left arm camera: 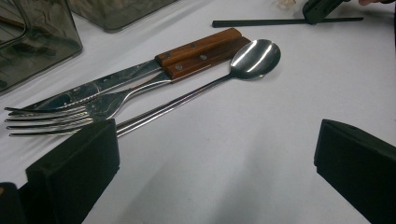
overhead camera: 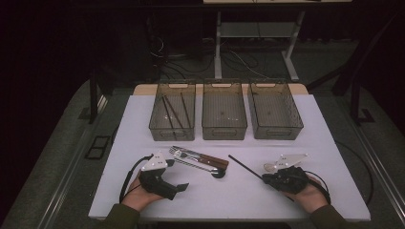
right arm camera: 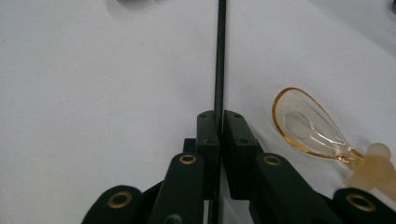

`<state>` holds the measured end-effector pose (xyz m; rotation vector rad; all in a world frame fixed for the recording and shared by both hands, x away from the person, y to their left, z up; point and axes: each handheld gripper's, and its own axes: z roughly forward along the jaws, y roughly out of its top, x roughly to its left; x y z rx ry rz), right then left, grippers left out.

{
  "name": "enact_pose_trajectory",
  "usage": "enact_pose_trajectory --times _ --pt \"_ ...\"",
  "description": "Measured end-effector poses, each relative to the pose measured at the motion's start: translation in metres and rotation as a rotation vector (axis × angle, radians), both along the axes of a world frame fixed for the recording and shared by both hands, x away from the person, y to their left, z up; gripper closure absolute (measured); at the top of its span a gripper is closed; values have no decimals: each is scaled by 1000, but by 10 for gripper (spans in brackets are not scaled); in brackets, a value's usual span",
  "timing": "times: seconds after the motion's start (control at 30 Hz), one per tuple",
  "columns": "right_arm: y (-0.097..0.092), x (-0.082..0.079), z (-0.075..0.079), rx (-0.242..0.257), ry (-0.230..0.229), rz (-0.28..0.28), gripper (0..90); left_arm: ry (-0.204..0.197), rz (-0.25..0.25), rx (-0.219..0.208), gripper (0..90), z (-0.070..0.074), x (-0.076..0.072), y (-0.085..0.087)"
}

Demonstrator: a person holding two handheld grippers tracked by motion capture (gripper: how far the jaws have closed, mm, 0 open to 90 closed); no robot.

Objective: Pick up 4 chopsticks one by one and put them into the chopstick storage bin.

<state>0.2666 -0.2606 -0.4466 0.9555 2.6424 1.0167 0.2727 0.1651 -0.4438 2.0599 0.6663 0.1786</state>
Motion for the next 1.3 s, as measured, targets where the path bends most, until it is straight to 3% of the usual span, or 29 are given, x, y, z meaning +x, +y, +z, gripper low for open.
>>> enact_pose_trajectory --times 0.47,1.0,1.3 --pt "2 1 3 -24 -4 7 857 -1 1 -2 0 1 0 0" --pt "-17 -1 26 171 -60 0 856 0 0 0 0 1 0 1" --pt "-23 0 37 235 -85 -9 857 -2 3 -2 0 0 1 0"
